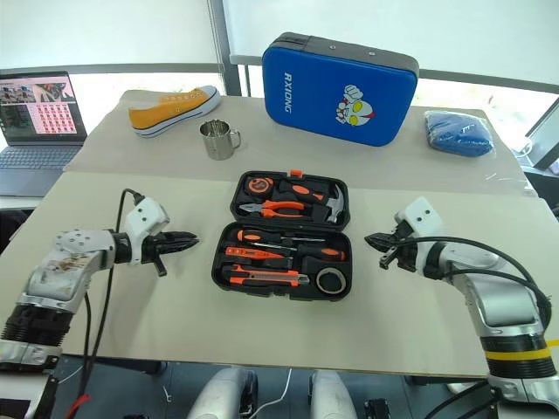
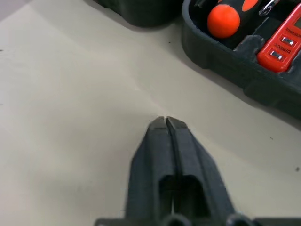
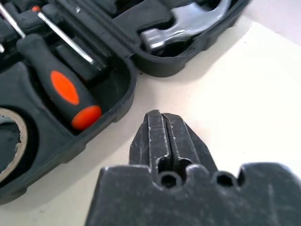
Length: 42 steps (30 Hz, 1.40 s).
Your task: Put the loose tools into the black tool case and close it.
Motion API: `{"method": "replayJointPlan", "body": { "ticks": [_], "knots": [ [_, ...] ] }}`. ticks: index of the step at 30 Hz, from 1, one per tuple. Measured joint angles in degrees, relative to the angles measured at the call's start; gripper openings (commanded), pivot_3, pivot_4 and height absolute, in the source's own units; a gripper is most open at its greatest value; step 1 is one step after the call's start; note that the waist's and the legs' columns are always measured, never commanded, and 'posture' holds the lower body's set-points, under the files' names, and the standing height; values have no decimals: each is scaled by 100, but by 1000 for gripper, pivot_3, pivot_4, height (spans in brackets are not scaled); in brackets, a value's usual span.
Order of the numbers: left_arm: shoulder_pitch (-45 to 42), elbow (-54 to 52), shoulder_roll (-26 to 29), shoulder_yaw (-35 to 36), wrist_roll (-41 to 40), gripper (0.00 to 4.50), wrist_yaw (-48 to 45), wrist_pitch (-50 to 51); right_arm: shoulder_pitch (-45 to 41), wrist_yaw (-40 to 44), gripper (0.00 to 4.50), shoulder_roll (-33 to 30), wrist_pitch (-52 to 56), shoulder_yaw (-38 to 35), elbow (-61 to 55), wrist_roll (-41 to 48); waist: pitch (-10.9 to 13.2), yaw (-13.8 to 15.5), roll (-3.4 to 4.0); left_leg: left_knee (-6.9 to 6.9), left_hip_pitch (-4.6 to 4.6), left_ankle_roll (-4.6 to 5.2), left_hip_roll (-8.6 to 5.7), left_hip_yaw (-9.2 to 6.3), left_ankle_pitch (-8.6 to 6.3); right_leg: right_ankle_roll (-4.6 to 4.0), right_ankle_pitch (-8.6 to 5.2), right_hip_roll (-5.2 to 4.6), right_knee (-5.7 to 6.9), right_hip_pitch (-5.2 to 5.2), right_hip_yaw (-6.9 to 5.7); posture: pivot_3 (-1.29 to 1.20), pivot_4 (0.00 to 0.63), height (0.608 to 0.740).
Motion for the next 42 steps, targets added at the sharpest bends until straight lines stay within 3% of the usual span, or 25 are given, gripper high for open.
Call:
{"method": "replayJointPlan", "body": {
  "ticks": [4, 10, 29, 38, 42],
  "knots": [
    [-255, 35, -334, -295, 183, 24, 86, 17, -271, 19, 0, 245, -251, 496, 407, -379, 0, 4, 0, 2, 0, -1, -1, 1, 0, 0, 0, 0, 6, -3, 2, 0, 150, 739],
    [-292, -37, -196, -316, 203, 24, -149, 149, -248, 327, 0, 178, -335, 538, 312, -433, 0, -48, 0, -6, -4, 0, 1, -1, 0, -1, 0, 1, 6, -12, 2, 0, 150, 739],
    [2080, -2695, 828, 200, -389, 24, -751, 657, 2379, 1313, 0, -733, -617, -31, -2262, -143, -2, -66, 4, -15, 9, -1, 16, 0, -4, -1, -4, -6, -6, -1, 5, 0, 150, 739],
    [2399, -2960, 884, 271, -453, 24, -672, 662, 2466, 1165, 0, -732, -479, -94, -2346, -142, -6, -68, 11, -15, 33, -2, 16, 3, -5, -4, -6, -6, -6, 18, 7, 0, 150, 739],
    [2264, -2686, 883, 348, -678, 1062, -660, 870, 2347, 1186, 1118, -932, -135, -349, -2366, 102, -8, -62, 15, -14, 35, -2, 15, 3, -4, -4, -6, -6, -4, 19, 7, 0, 150, 739]
  ]
}}
